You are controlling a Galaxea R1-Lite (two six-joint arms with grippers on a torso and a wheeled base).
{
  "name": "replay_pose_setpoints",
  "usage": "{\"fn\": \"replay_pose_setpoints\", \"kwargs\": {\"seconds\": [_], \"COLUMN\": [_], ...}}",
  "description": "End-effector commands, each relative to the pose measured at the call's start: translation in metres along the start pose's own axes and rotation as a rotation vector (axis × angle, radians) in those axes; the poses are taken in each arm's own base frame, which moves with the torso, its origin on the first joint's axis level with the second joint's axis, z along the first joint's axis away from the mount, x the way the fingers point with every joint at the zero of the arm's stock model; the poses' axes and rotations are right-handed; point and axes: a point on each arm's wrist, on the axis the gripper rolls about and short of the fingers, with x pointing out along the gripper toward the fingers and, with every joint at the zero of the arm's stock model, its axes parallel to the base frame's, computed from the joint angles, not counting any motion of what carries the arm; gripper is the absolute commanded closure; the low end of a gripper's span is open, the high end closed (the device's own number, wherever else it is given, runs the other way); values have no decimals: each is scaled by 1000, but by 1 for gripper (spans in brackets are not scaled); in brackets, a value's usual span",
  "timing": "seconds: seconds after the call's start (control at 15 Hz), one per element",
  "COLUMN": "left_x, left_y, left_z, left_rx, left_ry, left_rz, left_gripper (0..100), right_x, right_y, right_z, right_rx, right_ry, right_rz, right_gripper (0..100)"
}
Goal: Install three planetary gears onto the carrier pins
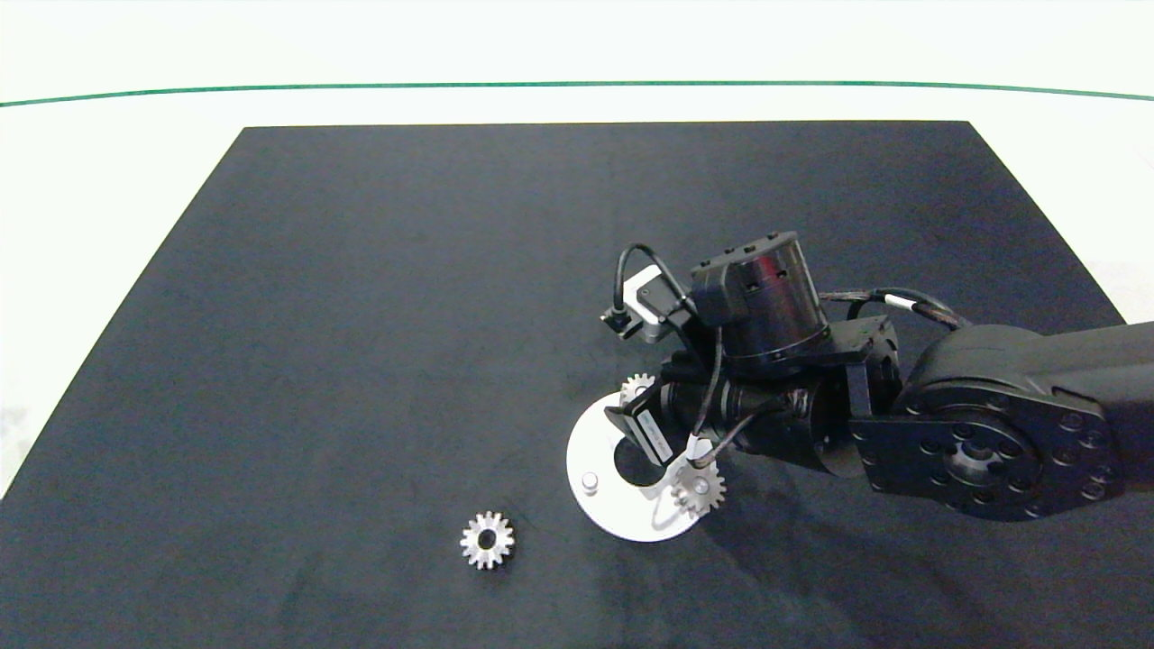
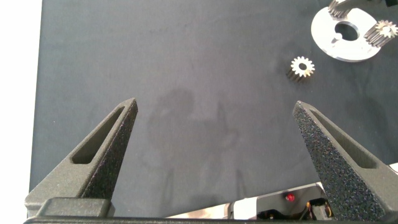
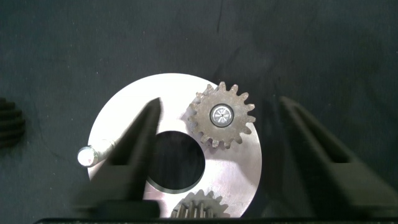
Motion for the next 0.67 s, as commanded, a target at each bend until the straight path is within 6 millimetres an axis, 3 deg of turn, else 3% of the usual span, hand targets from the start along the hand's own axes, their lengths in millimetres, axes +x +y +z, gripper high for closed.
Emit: {"fn": "replay_pose_setpoints", "kwargs": {"seconds": [0.07, 0.13, 0.27, 0.47, 0.67], "left_x": [2, 7, 12, 32, 70], "left_y": [0, -1, -1, -2, -2], "left_z": [-4, -11, -18, -29, -30], "left_rx": [-5, -2, 7, 93, 110], "left_ry": [20, 47, 86, 189, 254], "left_rz": [-5, -9, -24, -99, -124], "left_gripper": [0, 0, 0, 0, 0], "right_x": [-46, -79, -136, -196, -247], "right_y": [-21, -30, -42, -55, -66], "right_z": [3, 1, -24, -70, -119], "right_rx": [24, 40, 55, 83, 133], "right_ry": [-61, -102, -131, -144, -140], "right_rz": [-48, -84, -145, -188, -274], "right_gripper": [0, 0, 0, 0, 0]}}
